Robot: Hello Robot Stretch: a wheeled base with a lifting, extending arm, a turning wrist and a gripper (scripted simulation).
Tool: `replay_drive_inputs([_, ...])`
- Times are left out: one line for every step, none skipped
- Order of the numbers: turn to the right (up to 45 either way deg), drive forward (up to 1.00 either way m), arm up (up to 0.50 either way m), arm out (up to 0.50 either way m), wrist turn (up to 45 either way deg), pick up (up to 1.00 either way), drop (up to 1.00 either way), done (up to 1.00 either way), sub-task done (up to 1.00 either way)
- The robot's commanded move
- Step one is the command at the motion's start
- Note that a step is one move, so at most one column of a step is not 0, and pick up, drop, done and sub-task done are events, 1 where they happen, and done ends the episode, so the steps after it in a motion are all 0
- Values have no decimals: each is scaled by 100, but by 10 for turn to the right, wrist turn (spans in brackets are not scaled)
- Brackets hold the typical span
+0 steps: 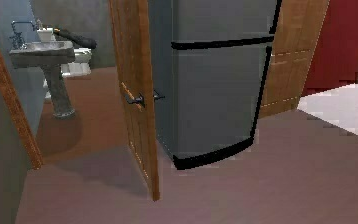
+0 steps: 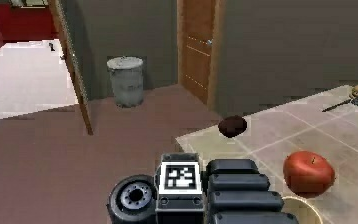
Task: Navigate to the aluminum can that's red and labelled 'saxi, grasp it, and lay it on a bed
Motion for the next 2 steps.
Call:
replay_drive_inputs([-120, 0, 0, 0, 0, 0, 0, 0, 0])
replay_drive_inputs([0, 30, 0, 0, 0, 0, 0, 0, 0])
